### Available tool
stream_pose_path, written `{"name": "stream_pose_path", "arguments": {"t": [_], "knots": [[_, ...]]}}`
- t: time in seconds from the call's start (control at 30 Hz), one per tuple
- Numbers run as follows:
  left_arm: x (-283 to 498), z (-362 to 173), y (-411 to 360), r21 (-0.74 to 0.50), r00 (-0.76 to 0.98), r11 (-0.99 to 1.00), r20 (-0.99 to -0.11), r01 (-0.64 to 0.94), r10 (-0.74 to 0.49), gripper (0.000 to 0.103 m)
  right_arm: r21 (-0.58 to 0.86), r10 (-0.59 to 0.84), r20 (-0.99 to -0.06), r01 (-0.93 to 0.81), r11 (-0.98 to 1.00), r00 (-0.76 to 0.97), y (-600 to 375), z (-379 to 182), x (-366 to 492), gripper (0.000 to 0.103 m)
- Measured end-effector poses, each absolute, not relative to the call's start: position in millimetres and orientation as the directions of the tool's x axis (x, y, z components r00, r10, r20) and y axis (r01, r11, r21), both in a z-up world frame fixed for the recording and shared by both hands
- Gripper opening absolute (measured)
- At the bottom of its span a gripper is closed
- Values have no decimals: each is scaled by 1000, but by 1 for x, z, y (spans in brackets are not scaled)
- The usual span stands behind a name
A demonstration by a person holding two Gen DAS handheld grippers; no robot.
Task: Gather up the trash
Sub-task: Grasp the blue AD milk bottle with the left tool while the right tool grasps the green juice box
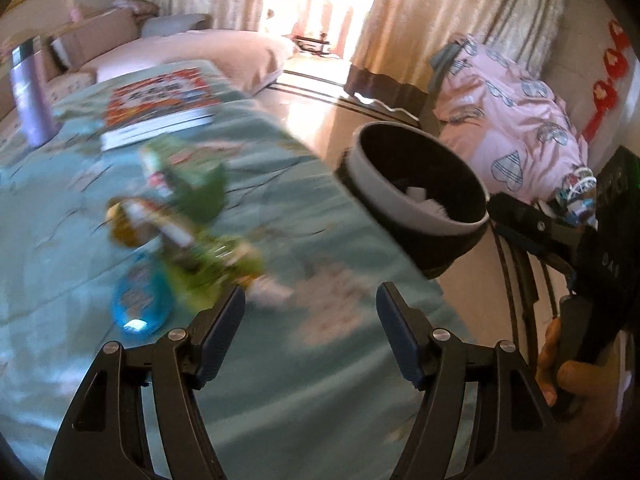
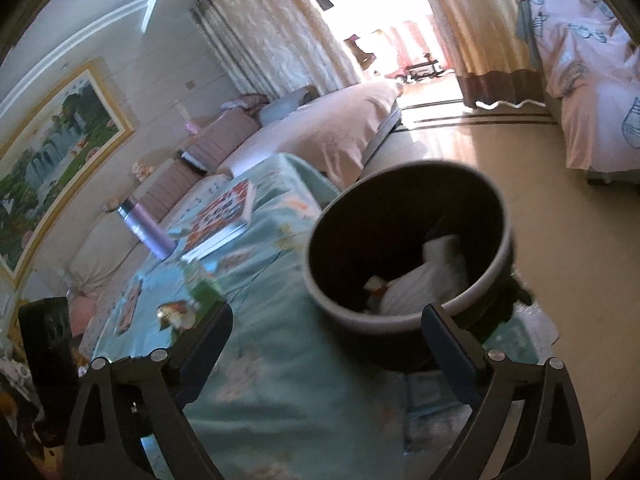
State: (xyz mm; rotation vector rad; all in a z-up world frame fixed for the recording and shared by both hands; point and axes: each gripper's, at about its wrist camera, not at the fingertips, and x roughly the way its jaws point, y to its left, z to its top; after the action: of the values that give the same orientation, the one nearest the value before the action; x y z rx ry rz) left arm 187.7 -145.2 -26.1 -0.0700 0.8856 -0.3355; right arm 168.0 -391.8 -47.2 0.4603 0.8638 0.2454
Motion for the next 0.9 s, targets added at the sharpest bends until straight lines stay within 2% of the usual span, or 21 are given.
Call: {"name": "stream_pose_path", "arguments": {"t": [0.17, 0.43, 0.73, 0.9], "knots": [[175, -33, -105, -201, 601, 962, -751, 185, -272, 70, 473, 417, -672, -79, 877, 612, -361, -49, 159, 96], [160, -43, -59, -208, 608, 974, -763, 89, -219, 70, 503, 468, -600, -149, 851, 649, -324, -51, 146, 97], [161, -51, -39, -193, 604, 980, -775, 56, -187, 70, 402, 462, -692, -235, 885, 555, -274, -56, 163, 98], [168, -58, -34, -190, 591, 981, -787, 45, -179, 70, 368, 457, -712, -272, 889, 533, -258, -58, 178, 99]]}}
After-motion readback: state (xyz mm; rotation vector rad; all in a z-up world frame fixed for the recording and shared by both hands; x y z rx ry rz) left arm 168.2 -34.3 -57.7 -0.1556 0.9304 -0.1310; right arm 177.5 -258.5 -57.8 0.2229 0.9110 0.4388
